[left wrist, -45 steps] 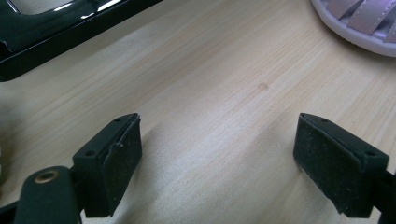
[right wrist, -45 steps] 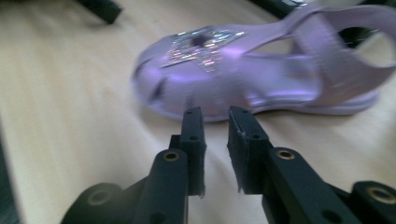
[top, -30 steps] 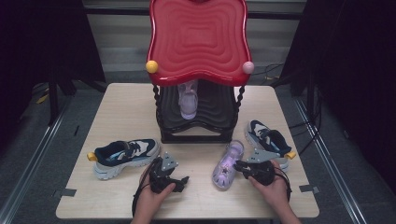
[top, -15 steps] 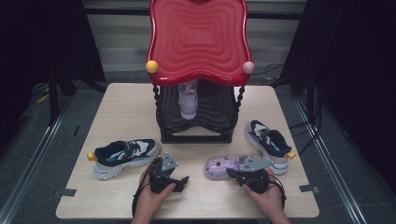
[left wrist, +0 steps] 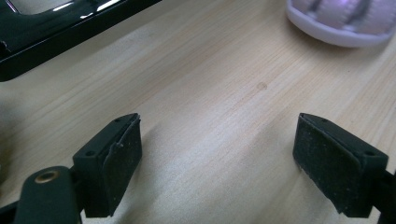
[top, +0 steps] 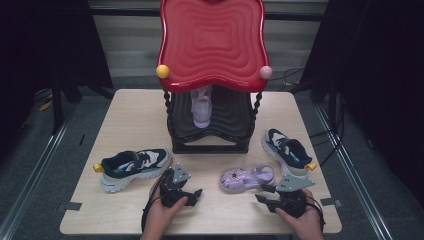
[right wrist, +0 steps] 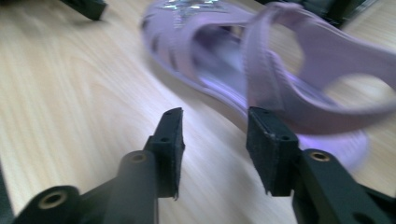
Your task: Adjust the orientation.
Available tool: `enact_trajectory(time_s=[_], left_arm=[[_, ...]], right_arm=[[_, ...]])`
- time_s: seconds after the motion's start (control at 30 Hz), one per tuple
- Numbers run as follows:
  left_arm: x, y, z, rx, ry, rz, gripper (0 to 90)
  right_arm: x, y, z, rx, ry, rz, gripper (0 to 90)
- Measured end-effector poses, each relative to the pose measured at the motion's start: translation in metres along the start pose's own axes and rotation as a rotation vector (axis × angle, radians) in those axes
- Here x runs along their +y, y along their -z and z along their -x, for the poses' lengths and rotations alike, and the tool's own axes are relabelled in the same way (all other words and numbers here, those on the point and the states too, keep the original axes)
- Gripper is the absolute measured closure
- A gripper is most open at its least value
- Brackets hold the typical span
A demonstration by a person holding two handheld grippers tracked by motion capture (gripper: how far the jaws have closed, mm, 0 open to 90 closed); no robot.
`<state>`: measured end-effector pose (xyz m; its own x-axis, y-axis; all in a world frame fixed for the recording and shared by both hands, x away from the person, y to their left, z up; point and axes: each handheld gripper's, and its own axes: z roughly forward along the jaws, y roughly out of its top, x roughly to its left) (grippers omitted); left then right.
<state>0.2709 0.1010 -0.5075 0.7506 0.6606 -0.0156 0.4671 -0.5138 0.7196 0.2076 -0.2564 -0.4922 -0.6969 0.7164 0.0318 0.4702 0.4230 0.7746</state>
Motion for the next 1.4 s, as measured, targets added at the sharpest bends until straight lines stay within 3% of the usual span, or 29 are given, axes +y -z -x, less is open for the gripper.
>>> enact_trajectory(time_s=[0.27, 0.4, 0.63, 1.03, 1.13, 1.2, 1.3, 1.4], left_arm=[[0.000, 0.000, 0.000, 0.000, -0.002, 0.001, 15.4], [0.000, 0.000, 0.000, 0.001, -0.001, -0.001, 15.4], [0.000, 0.000, 0.000, -0.003, -0.001, 0.000, 15.2], [0.000, 0.000, 0.000, 0.001, -0.006, 0.002, 15.4], [0.000, 0.000, 0.000, 0.001, -0.006, 0.002, 15.4], [0.000, 0.000, 0.000, 0.001, -0.006, 0.002, 15.5], [0.000, 0.000, 0.000, 0.000, -0.005, 0.002, 15.4], [0.000, 0.000, 0.000, -0.001, -0.005, 0.003, 15.4]], right_arm=[[-0.010, 0.009, 0.026, -0.083, -0.078, 0.011, 35.0], [-0.009, -0.001, 0.034, -0.120, -0.057, -0.017, 26.6], [-0.006, -0.017, 0.038, -0.088, -0.049, -0.047, 21.5], [-0.019, 0.003, 0.021, -0.032, -0.057, -0.040, 24.3], [-0.019, 0.007, 0.018, -0.081, -0.040, -0.010, 19.8], [-0.016, 0.007, 0.022, -0.075, -0.036, 0.000, 17.9], [-0.013, -0.003, 0.027, -0.056, -0.022, -0.029, 15.5], [-0.011, -0.013, 0.029, -0.071, -0.001, -0.053, 15.2]])
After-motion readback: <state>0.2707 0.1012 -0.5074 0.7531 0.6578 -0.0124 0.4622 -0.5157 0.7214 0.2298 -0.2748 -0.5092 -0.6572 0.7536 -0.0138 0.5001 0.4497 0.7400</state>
